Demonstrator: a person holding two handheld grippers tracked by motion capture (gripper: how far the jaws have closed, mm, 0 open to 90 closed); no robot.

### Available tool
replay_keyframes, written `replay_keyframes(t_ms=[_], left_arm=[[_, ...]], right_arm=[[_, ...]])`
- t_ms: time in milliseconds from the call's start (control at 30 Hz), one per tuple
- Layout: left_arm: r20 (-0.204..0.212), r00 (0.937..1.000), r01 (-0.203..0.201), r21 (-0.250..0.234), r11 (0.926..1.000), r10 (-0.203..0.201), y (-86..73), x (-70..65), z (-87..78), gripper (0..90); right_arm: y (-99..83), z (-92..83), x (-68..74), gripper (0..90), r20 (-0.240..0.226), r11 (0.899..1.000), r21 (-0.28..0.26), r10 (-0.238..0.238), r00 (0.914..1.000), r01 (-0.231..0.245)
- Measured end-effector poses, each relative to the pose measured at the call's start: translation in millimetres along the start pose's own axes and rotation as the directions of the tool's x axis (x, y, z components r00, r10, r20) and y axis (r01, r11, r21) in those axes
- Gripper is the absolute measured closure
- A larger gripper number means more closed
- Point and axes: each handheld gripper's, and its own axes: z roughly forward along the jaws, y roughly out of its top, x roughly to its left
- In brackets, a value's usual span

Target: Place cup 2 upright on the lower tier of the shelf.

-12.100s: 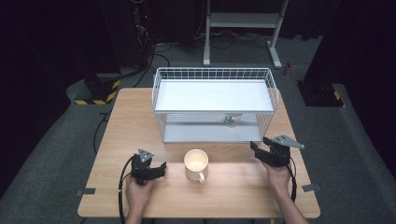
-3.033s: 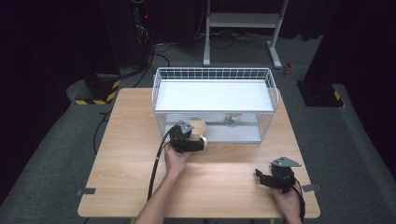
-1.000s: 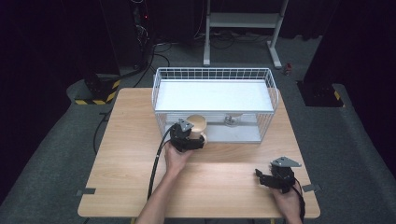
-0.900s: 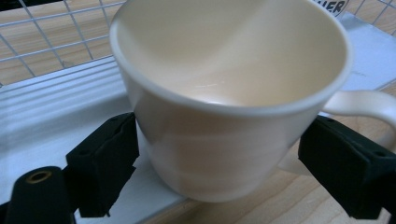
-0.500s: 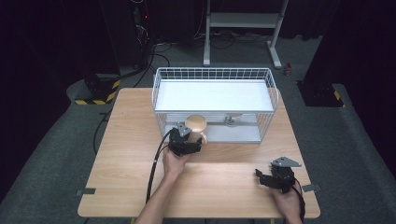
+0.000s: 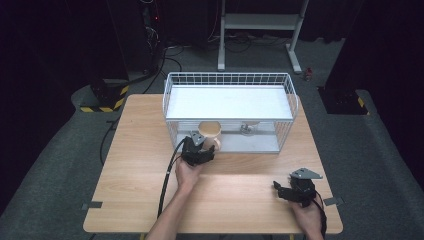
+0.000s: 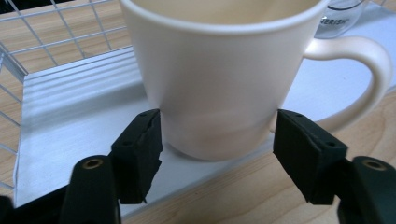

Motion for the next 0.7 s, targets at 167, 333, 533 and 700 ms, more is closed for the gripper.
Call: replay_keyframes(t_ms=[167, 333, 533, 700], left_arm=[[-0.017, 0.9999, 0.001, 0.019, 0.9998, 0.000, 2.3, 0.5, 5.6, 37.5], [-0.026, 0.9997, -0.002, 0.026, 0.9997, 0.002, 8.9, 2.3, 9.1, 44.2], [-0.023, 0.9995, 0.020, 0.035, 0.9992, -0.020, 8.2, 5.7, 12.5, 52.4], [-0.027, 0.9992, 0.031, 0.044, 0.9986, -0.030, 7.5, 8.2, 15.0, 58.1]], right_arm=[[0.0, 0.0, 0.0, 25.2, 0.000, 1.000, 0.000, 0.000, 1.0000, 0.000], [0.0, 0.0, 0.0, 25.2, 0.000, 1.000, 0.000, 0.000, 1.0000, 0.000], [0.0, 0.0, 0.0, 25.2, 0.000, 1.000, 0.000, 0.000, 1.0000, 0.000], [0.0, 0.0, 0.0, 25.2, 0.000, 1.000, 0.000, 0.000, 1.0000, 0.000]])
